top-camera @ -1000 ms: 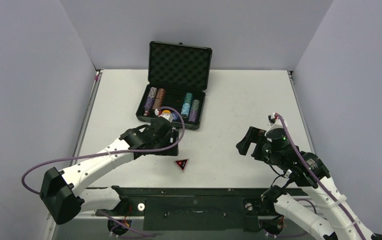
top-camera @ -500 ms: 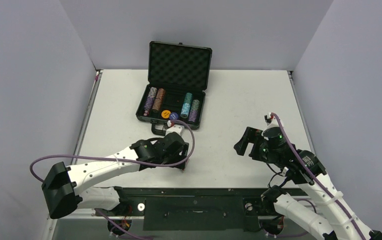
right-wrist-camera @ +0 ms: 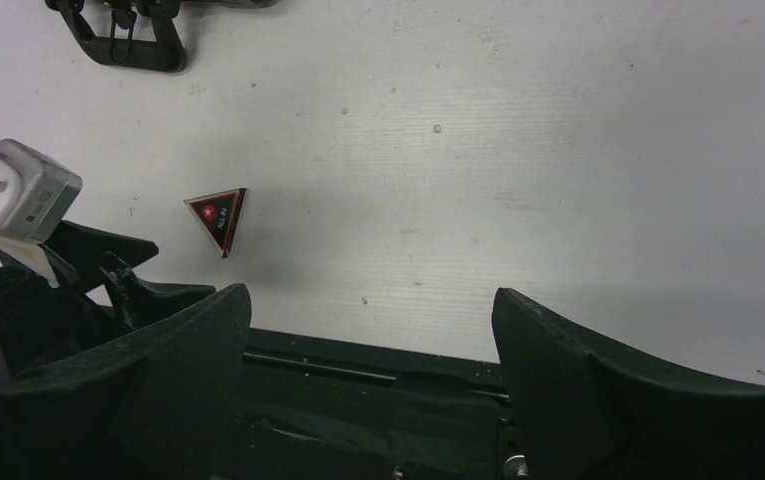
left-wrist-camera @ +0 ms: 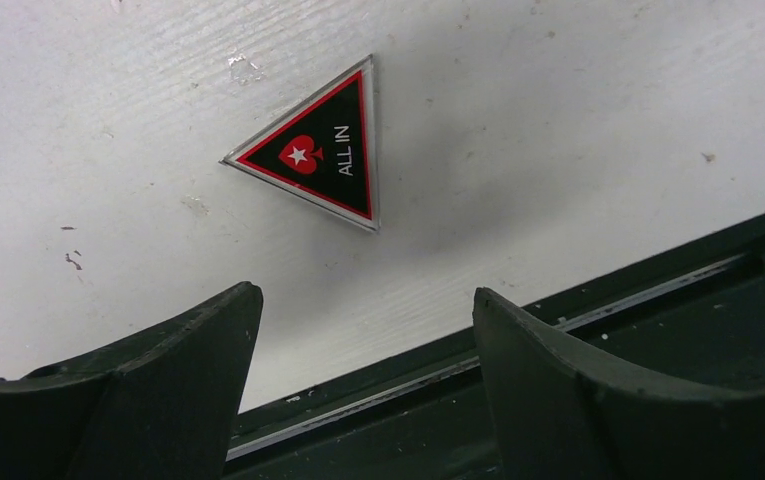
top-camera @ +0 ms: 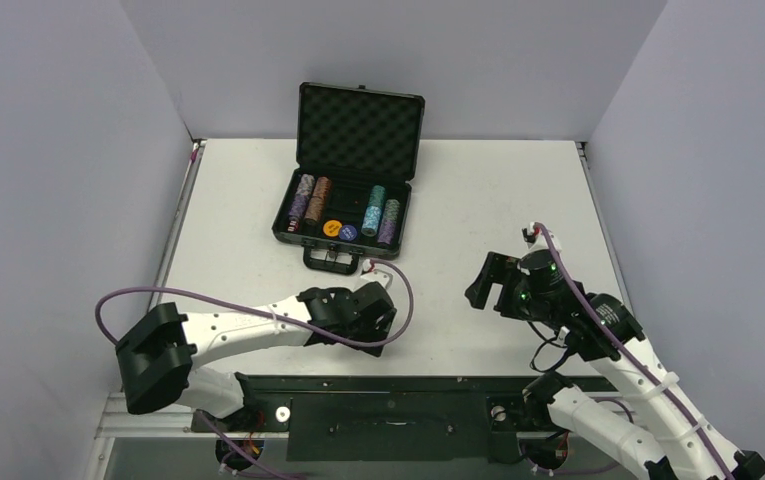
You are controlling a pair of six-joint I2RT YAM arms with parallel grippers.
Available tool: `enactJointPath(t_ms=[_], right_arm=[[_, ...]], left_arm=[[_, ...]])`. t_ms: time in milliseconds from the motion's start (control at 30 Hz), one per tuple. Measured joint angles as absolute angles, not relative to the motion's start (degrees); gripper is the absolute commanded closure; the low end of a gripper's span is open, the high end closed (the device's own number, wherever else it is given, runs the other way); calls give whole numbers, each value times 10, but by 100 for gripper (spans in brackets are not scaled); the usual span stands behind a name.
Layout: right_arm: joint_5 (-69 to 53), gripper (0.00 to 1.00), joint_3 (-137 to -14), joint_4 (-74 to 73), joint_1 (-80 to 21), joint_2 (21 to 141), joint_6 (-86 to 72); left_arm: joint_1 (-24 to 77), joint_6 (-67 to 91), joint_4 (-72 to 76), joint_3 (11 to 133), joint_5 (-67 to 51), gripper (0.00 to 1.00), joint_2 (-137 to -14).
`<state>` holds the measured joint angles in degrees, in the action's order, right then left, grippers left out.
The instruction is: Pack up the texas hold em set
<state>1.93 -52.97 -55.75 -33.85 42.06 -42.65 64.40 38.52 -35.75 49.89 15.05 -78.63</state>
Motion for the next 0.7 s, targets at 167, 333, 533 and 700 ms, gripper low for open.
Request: enactJointPath(t_ms=[167,333,533,700], right_arm=[[17,14,-530,-551,-338,431,-416],[18,14,-529,-552,-338,429,-398],[30,14,-525,-569,-338,407,-379],[42,14,-524,-587,-338,389,-366]], left_arm=[[644,384,-361,503,158,18,-824],[642,370,-362,522,165,16,-850],[624,353,-338,527,186,17,-861],[560,352,-312,523,150,13,-859]])
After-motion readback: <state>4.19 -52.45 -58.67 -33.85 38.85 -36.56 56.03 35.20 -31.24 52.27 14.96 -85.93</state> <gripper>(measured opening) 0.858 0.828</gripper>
